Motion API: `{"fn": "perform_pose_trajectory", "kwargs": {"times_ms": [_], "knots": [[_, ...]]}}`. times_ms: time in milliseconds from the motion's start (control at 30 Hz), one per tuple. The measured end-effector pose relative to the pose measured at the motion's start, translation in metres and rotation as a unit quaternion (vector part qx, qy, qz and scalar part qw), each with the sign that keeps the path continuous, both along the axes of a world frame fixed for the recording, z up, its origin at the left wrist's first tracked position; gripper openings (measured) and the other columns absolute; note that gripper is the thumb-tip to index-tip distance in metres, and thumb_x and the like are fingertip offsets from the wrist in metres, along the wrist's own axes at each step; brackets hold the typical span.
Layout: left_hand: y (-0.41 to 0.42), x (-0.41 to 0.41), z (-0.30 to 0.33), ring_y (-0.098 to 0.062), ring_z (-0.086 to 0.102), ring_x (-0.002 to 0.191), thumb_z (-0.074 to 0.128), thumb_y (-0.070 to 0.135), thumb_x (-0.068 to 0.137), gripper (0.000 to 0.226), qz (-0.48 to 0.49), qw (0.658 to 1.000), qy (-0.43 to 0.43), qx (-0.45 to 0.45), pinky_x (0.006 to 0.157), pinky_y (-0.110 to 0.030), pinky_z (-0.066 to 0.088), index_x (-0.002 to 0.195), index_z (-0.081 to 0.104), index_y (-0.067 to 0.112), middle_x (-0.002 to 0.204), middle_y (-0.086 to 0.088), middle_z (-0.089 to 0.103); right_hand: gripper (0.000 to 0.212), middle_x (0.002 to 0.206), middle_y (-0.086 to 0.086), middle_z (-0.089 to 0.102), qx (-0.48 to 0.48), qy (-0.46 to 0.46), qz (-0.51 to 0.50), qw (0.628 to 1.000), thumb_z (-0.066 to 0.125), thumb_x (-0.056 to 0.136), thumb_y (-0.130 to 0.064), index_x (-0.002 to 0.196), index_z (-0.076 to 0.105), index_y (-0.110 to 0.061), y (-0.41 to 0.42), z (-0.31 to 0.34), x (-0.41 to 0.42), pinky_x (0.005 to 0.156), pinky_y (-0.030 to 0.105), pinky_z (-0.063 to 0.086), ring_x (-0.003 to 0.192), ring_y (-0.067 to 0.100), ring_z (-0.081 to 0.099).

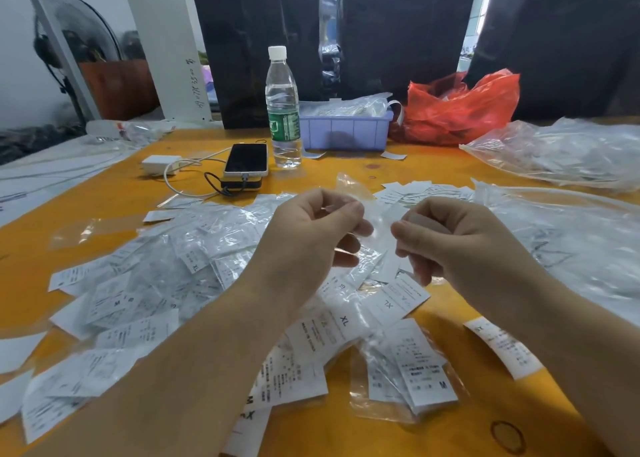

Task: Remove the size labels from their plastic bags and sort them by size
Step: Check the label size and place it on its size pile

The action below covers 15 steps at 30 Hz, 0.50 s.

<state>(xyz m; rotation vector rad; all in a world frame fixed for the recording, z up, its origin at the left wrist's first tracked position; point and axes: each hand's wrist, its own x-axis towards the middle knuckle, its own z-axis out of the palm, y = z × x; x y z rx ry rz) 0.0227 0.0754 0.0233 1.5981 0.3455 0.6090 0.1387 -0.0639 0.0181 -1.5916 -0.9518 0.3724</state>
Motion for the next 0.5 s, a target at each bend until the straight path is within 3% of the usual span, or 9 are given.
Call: {"fn": "perform_pose_trajectory", "kwargs": {"times_ms": [133,300,400,500], "knots": [[0.0008,-0.0012,0.0049,-0.011,0.064,0.061,0.060,0.018,0.094,0.007,-0.014,0.996,-0.015,-0.089,0.055,-0.024,0.053,0.090,0.062,0.013,0.078,-0.003,0.074,0.002,0.068,0.008,0.062,0.016,0.113,0.059,0.992,0.069,0.080,-0.003,0.079,0.069,-0.006,0.0000,0.0007,-0.0016,0.056,0.026,0.049,0.060,0.018,0.058],[0.0007,-0.0007,0.0059,-0.010,0.062,0.055,0.062,0.015,0.090,0.004,-0.048,0.979,-0.030,-0.196,0.051,-0.025,0.054,0.087,0.062,0.013,0.076,-0.003,0.072,0.015,0.078,0.007,0.065,0.026,0.143,0.086,0.986,0.073,0.067,-0.021,0.079,0.075,-0.012,-0.0014,0.0043,-0.0072,0.052,0.025,0.051,0.065,0.019,0.062],[0.0023,0.0007,0.0049,-0.009,0.061,0.053,0.063,0.016,0.087,0.003,-0.050,0.972,-0.031,-0.226,0.050,-0.025,0.054,0.087,0.062,0.013,0.074,-0.001,0.072,0.019,0.078,0.010,0.066,0.042,0.125,0.068,0.989,0.068,0.075,-0.025,0.086,0.074,-0.011,-0.0021,0.0072,-0.0087,0.040,0.025,0.042,0.048,0.020,0.054],[0.0031,0.0005,0.0043,-0.010,0.063,0.054,0.067,0.018,0.081,0.009,-0.050,0.969,-0.026,-0.242,0.051,-0.025,0.054,0.087,0.063,0.013,0.074,-0.001,0.071,0.015,0.067,0.007,0.058,0.054,0.113,0.052,0.991,0.059,0.091,-0.016,0.091,0.073,-0.010,-0.0023,0.0103,-0.0096,0.037,0.023,0.033,0.041,0.015,0.041]]}}
